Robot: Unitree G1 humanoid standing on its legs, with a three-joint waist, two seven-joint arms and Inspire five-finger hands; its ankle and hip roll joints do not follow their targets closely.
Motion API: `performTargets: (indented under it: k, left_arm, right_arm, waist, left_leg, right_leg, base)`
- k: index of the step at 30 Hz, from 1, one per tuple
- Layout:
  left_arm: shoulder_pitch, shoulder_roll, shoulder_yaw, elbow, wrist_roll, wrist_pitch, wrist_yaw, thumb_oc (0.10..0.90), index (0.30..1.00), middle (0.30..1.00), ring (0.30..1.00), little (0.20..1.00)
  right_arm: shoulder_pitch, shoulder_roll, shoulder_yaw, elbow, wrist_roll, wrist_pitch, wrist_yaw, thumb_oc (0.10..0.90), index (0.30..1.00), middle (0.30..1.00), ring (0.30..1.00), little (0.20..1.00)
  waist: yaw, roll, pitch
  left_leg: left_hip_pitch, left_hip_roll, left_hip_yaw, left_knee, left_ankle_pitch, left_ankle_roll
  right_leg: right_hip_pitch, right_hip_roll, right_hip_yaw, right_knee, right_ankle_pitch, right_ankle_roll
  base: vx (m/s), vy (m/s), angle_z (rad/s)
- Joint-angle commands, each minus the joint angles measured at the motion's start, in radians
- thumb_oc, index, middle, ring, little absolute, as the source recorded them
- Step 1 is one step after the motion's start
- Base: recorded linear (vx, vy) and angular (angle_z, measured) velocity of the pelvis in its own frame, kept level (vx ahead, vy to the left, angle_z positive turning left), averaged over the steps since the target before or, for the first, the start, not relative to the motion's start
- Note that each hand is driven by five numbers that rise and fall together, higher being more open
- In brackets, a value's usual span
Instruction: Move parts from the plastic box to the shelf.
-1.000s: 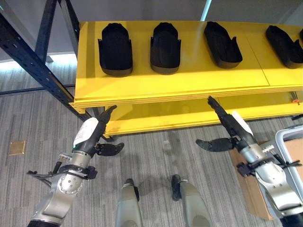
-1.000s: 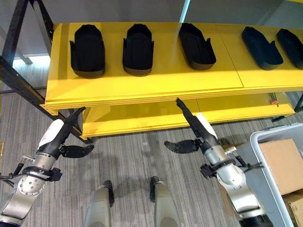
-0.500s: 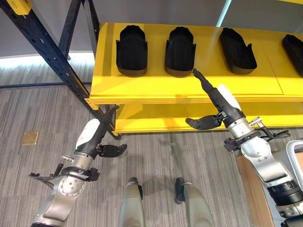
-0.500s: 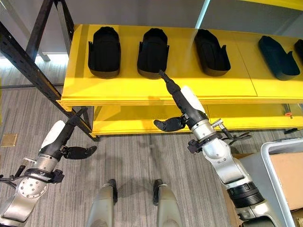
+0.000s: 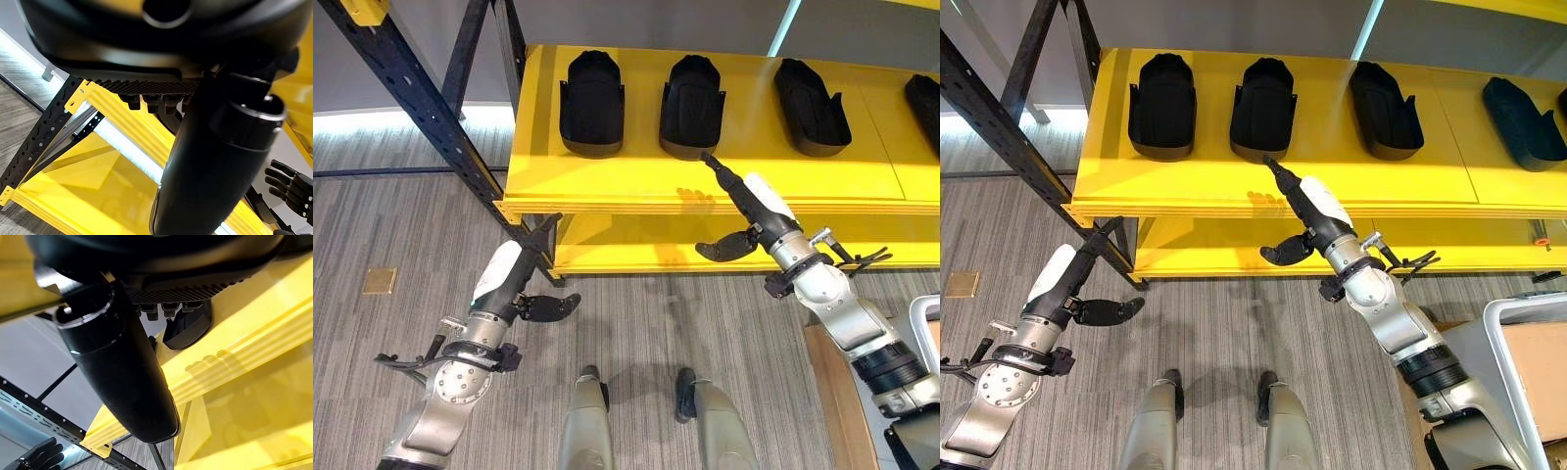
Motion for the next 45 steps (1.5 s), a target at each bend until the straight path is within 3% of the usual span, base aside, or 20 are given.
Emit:
performTargets:
  k: [1, 21, 45]
  left_arm:
    - [-0.016, 0.049, -0.015, -0.130, -0.037, -0.082, 0.029, 0.900, 1.000, 1.000, 1.000, 1.000]
    - [0.017, 0.086, 0.030, -0.153, -0.063, -0.088, 0.045, 0.900, 1.000, 1.000, 1.000, 1.000]
    - [0.029, 0.082, 0.034, -0.155, -0.072, -0.088, 0.067, 0.900, 1.000, 1.000, 1.000, 1.000]
  right_arm:
    - [-0.150, -0.023, -0.012, -0.005, -0.032, -0.056, -0.051, 0.900, 1.000, 1.000, 1.000, 1.000]
    - [-0.449, -0.028, 0.152, 0.180, -0.052, -0.032, -0.050, 0.900, 1.000, 1.000, 1.000, 1.000]
    - [-0.541, 0.007, 0.201, 0.367, -0.067, -0.011, -0.091, 0.900, 1.000, 1.000, 1.000, 1.000]
  waist:
    - [0.010, 0.004, -0.074]
    - [0.043, 0.007, -0.043]
    - [0.065, 0.016, -0.017]
  left_leg:
    - [-0.006, 0.054, -0.048, -0.070, 0.043, 0.024]
    - [-0.041, 0.049, -0.058, -0.045, 0.042, 0.027]
    - [-0.073, 0.039, -0.073, -0.023, 0.040, 0.032]
  right_leg:
    - [0.065, -0.073, 0.041, -0.116, 0.061, 0.071]
    - [0.035, -0.073, 0.038, -0.092, 0.055, 0.065]
    - [0.007, -0.074, 0.028, -0.062, 0.049, 0.059]
  base:
    - [0.00, 0.000, 0.00]
    - [0.00, 0.000, 0.02]
    - [0.00, 0.000, 0.00]
